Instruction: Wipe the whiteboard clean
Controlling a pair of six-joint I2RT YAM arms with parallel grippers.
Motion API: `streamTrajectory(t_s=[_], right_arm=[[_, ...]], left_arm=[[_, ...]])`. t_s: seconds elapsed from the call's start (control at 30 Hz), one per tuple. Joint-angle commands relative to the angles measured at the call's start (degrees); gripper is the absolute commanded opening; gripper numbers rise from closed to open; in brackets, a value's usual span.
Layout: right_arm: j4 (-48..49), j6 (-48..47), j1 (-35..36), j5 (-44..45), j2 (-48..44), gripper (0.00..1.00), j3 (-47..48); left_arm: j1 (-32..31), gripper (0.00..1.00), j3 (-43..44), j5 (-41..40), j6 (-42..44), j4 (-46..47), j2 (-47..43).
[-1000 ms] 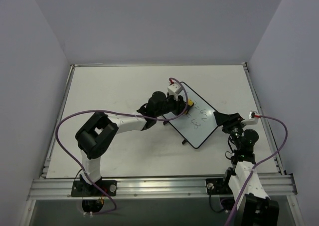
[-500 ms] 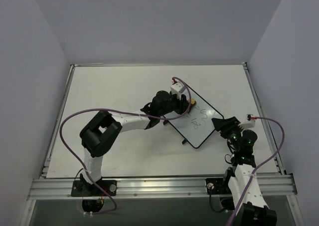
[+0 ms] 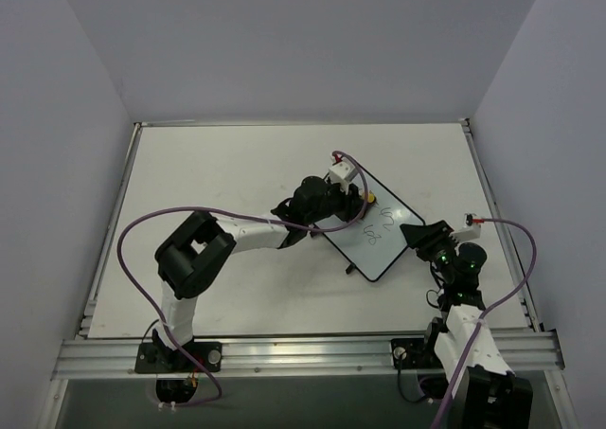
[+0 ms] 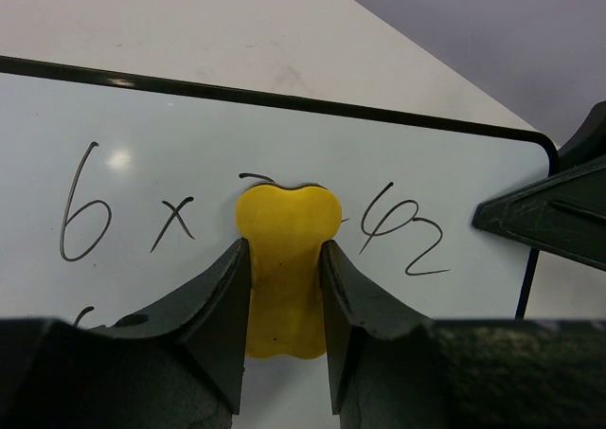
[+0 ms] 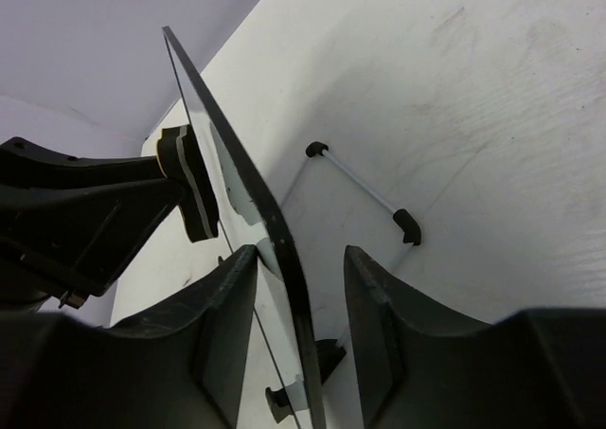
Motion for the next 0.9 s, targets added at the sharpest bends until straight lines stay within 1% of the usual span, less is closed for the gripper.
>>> streamTrajectory(t_s=[0.0,0.03,0.1,0.27,0.3,0.37,0.4,0.47,0.63,0.87], right_arm=[[5.3,0.2,0.7,-0.6,0.5,0.35,1.6],[5.2,0.1,0.8,-0.6,0.5,0.35,1.6],[5.0,0.0,0.9,-0.5,0.2,0.31,1.7],[2.8,-1.4,1.0,-0.3,-0.5,0.2,2.4],[2.6,-1.6,1.1,-0.3,-0.6,0.14,2.6],[1.9,-1.9,1.1,-0.3,-0.5,0.07,2.9],[1.7,-2.2,1.1,-0.3,-0.5,0.06,3.1],[1.4,-2.5,1.3,-0.3,-0.2,0.0,3.3],[0.8,-3.1,1.5,0.0,-0.6,0.0,3.6],[0.6,-3.3,2.3,0.4,-1.2,0.0,3.5]], left_arm=[[-1.3,0.02,0.9,-1.7,1.9,4.4,0.6],[-1.6,0.02,0.9,-2.2,2.2,4.7,0.9],[-2.6,0.02,1.1,-4.3,3.0,5.1,1.2],[-4.0,0.02,2.7,-6.4,3.1,5.0,3.3],[-4.6,0.02,2.6,-7.2,3.3,5.3,3.6],[-5.4,0.02,2.5,-10.6,3.9,5.7,4.2],[-6.4,0.02,2.8,-11.7,4.8,5.7,4.5],[-7.3,0.02,3.4,-14.7,5.6,5.4,5.5],[-9.7,0.02,3.9,-18.0,8.2,5.7,6.9],[-11.5,0.02,-1.3,-17.7,5.9,11.2,6.0]])
